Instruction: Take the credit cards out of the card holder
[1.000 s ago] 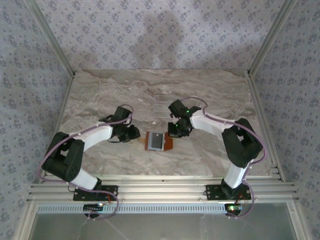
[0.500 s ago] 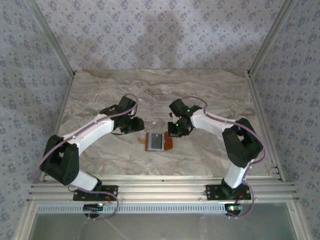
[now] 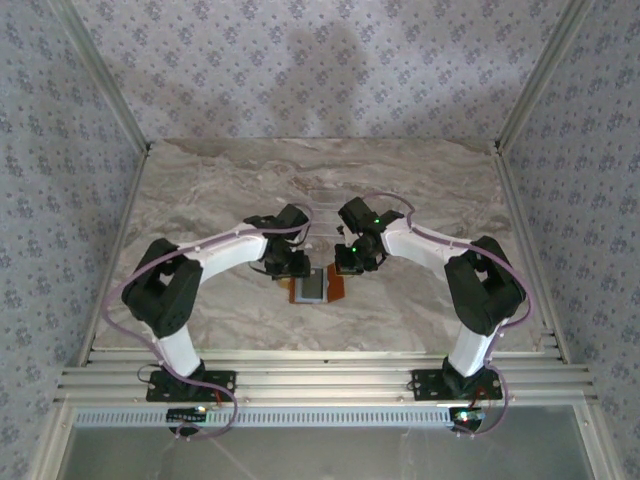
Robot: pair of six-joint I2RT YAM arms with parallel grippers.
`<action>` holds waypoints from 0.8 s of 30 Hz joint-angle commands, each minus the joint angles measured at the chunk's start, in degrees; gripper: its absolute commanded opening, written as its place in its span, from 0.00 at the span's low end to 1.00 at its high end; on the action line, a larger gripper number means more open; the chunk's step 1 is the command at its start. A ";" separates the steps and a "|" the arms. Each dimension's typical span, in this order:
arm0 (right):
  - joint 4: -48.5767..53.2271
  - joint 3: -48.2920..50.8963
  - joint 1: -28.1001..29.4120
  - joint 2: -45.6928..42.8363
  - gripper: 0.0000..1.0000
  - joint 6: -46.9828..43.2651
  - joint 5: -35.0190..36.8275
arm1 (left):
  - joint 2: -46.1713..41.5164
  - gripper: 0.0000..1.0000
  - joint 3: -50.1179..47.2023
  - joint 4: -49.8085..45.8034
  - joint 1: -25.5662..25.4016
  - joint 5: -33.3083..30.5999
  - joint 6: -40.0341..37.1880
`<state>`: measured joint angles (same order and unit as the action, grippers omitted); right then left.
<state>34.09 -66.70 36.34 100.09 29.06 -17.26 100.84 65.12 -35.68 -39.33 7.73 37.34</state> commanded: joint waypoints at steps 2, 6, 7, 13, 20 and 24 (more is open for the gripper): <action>1.24 -1.16 -0.14 -0.78 0.05 -0.61 -0.85 | 1.27 0.43 0.57 1.67 -0.40 1.17 0.05; 1.59 -0.75 -0.14 -0.78 0.07 -0.59 -0.70 | 1.57 0.38 -0.56 1.34 -0.41 -0.45 -0.06; 1.77 -0.65 -0.13 -0.78 0.08 -0.66 -0.59 | 1.64 0.36 -0.77 1.11 -0.40 -0.90 -0.07; 3.24 -0.31 -0.55 -0.42 0.17 -1.03 1.69 | 1.82 0.28 -2.53 1.05 -0.36 -2.01 -0.50; 5.11 0.46 -0.83 0.60 0.28 -2.19 6.73 | 1.55 0.23 -4.41 2.14 -0.22 -2.02 -0.17; 4.75 1.58 -0.87 1.66 0.32 -2.39 8.73 | 1.38 0.22 -5.24 3.24 0.13 -1.10 0.11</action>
<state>36.62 -66.32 35.86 100.36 27.55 -11.77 101.38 62.28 -31.11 -39.48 8.12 37.52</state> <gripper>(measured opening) 0.314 0.220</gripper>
